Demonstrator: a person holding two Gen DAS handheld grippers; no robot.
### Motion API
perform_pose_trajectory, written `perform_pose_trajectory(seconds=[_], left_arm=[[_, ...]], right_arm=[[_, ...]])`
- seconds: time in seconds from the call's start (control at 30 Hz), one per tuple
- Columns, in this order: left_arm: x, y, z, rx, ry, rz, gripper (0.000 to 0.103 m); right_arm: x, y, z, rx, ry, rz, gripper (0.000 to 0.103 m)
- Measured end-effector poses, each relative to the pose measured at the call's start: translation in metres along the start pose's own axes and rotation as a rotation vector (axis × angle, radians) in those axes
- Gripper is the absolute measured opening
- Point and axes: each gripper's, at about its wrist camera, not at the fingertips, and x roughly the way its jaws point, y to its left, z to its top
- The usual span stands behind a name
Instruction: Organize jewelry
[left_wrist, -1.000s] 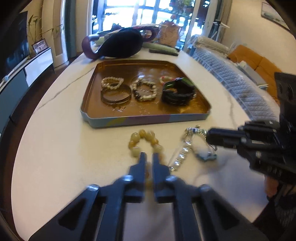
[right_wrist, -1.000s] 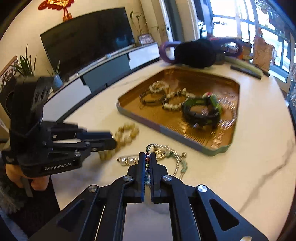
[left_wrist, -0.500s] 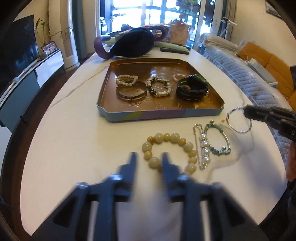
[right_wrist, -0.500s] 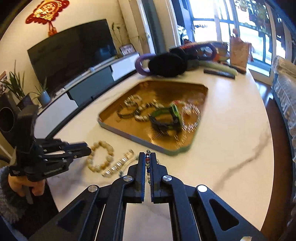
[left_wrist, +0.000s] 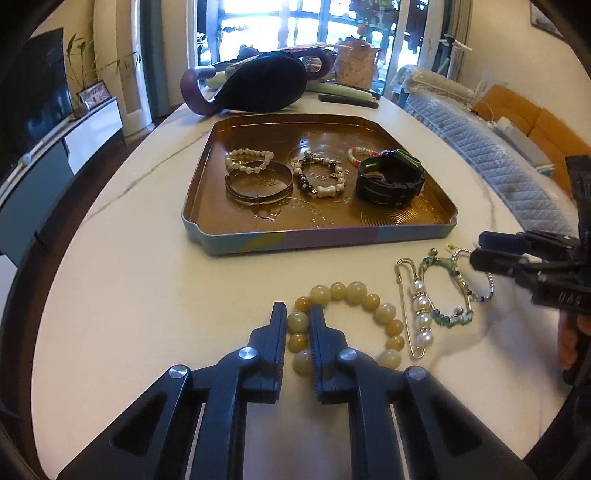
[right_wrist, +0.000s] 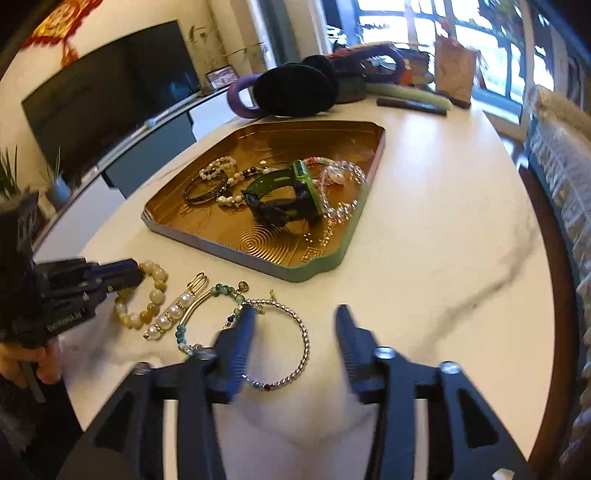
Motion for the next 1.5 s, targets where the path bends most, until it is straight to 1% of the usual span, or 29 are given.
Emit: perform_pose_trajectory(seconds=[0.07,0.13,0.17,0.2,0.3,0.4,0.47,0.67,0.73,0.8,0.87,0.93,1.2,1.23,1.3,1.37,1.5], left_arm=[[-0.001,-0.001,-0.001,0.003,-0.003,0.006,0.013],[-0.001,-0.001,-0.002,0.010,-0.008,0.014,0.013],[-0.001,-0.002,-0.002,0.010,-0.010,0.017,0.013],[-0.002,-0.003,-0.003,0.009,-0.012,0.019,0.013],[-0.001,-0.003,-0.003,0.000,-0.013,0.023,0.013],[-0.002,-0.002,-0.003,-0.024,-0.004,0.003,0.013],[-0.005,0.000,-0.003,-0.047,-0.002,-0.011,0.013],[-0.029,-0.003,0.001,-0.052,-0.060,-0.008,0.013],[-0.043,-0.006,0.000,-0.053,-0.112,0.023,0.013],[-0.049,-0.010,0.000,-0.029,-0.124,0.023,0.013],[-0.057,-0.013,0.000,-0.024,-0.142,0.027,0.013],[-0.064,-0.013,0.000,-0.035,-0.165,0.055,0.013],[-0.080,-0.023,0.006,-0.036,-0.198,0.036,0.013],[-0.082,-0.024,0.008,-0.034,-0.203,0.043,0.013],[-0.092,-0.022,0.012,-0.057,-0.226,0.044,0.013],[-0.099,-0.023,0.016,-0.060,-0.243,0.045,0.013],[-0.113,-0.024,0.030,-0.071,-0.283,0.024,0.013]], right_arm=[[0.006,0.007,0.000,-0.057,0.010,-0.037,0.047],[0.009,0.013,0.000,-0.113,0.003,-0.087,0.040],[0.009,0.013,0.001,-0.119,-0.003,-0.074,0.025],[0.010,0.013,0.002,-0.117,-0.003,-0.065,0.008],[0.010,0.011,0.004,-0.120,0.004,-0.062,0.003],[0.009,0.002,0.007,-0.052,0.008,-0.026,0.003],[0.004,-0.001,0.008,-0.022,-0.003,-0.021,0.003],[-0.030,0.009,0.009,-0.032,-0.089,-0.046,0.003],[-0.040,0.013,0.009,-0.037,-0.118,-0.057,0.003],[-0.046,0.015,0.009,-0.045,-0.123,-0.056,0.003],[-0.054,0.018,0.008,-0.051,-0.137,-0.057,0.003],[-0.061,0.021,0.009,-0.053,-0.157,-0.073,0.003],[-0.082,0.033,0.016,-0.063,-0.219,-0.083,0.003],[-0.084,0.033,0.017,-0.063,-0.223,-0.080,0.003],[-0.089,0.036,0.019,-0.068,-0.234,-0.074,0.003],[-0.096,0.039,0.023,-0.077,-0.252,-0.077,0.003],[-0.109,0.043,0.032,-0.090,-0.290,-0.075,0.003]])
